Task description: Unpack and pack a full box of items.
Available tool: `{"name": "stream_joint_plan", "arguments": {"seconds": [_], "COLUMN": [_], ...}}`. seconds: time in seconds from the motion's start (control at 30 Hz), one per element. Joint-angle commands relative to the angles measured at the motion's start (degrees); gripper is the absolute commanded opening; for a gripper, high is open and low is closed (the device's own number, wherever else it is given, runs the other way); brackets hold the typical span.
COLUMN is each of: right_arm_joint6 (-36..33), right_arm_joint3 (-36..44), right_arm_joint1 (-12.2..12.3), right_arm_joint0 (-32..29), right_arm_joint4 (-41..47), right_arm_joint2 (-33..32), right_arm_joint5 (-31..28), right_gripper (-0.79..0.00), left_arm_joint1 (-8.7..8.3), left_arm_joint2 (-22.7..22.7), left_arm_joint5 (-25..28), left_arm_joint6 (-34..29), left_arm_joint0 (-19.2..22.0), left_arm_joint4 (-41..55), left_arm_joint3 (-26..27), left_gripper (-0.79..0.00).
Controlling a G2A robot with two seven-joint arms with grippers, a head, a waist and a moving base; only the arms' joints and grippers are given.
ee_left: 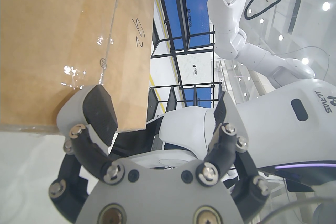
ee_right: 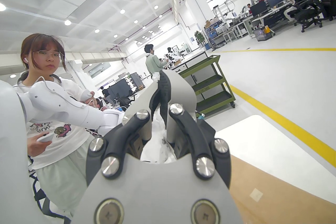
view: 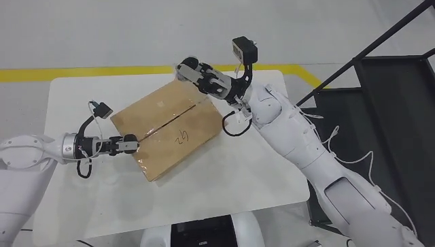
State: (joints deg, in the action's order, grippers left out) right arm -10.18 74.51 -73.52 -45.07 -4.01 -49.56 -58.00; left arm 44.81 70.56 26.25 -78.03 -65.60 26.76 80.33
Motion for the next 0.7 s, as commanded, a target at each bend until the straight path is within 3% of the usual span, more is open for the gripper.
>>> {"name": "stream_joint_plan", "arguments": {"seconds": [0.0,0.67], "right_arm_joint6": [0.22,6.46], "right_arm_joint3": [-0.09,-14.14], "right_arm_joint1": [-0.51,-6.16], "right_arm_joint0": [0.38,5.0], "right_arm_joint4": [0.34,-10.33], "right_arm_joint2": [1.07,8.46], "right_arm_joint5": [0.0,0.0], "right_gripper": [-0.785,-0.785], "left_arm_joint1": [0.04,-0.41], "left_arm_joint2": [-0.19,1.28], "left_arm_joint5": [0.02,-0.22], "left_arm_joint6": [0.02,-0.22], "left_arm_joint0": [0.19,-0.51], "left_arm_joint4": [-0.08,-0.05], "left_arm_joint3": [-0.17,-0.8], "left_gripper": [0.0,0.0]}}
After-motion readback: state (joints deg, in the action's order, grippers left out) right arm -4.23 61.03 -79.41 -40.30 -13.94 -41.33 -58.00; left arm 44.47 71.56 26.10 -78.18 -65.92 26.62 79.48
